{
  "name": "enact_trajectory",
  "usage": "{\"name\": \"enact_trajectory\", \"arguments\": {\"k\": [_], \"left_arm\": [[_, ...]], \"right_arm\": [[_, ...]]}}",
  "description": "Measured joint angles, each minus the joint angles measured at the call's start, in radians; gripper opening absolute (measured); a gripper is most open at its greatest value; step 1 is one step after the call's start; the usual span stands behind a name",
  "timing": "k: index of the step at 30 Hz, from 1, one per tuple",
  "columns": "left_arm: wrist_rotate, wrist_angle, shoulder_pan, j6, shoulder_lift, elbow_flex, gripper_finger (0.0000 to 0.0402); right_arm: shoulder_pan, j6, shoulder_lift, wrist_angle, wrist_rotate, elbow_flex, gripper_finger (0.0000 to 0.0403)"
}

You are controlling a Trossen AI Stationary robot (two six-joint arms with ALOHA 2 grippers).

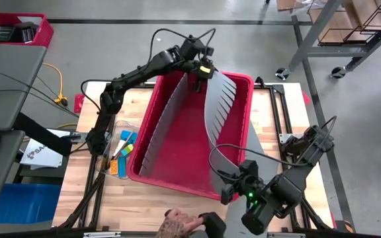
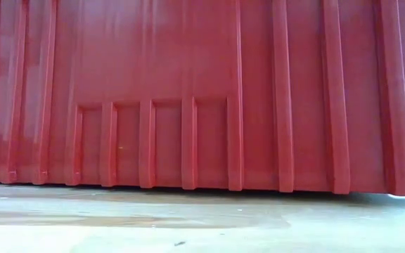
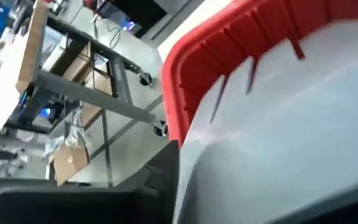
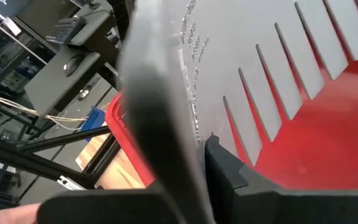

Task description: Sort Items/Unsort Items

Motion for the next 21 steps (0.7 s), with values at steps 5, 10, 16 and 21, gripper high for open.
{"name": "enact_trajectory", "arguments": {"k": [5, 10, 16, 21], "left_arm": [[-0.077, -0.057, -0.001, -0.052, 0.000, 0.025, 0.0166], [-0.221, -0.243, -0.002, 0.006, 0.000, 0.073, 0.0213], [-0.264, -0.328, 0.000, 0.073, -0.038, 0.079, 0.0217], [-0.215, -0.099, -0.019, 0.064, -0.063, 0.086, 0.0212]], "right_arm": [[0.000, 0.000, 0.000, -0.002, -0.002, 0.000, 0.0000], [0.000, 0.005, 0.000, -0.015, -0.004, 0.000, 0.0001], [0.002, 0.114, 0.002, -0.123, -0.036, 0.000, 0.0001], [0.004, 0.192, 0.006, -0.182, -0.106, 0.001, 0.0001]]}}
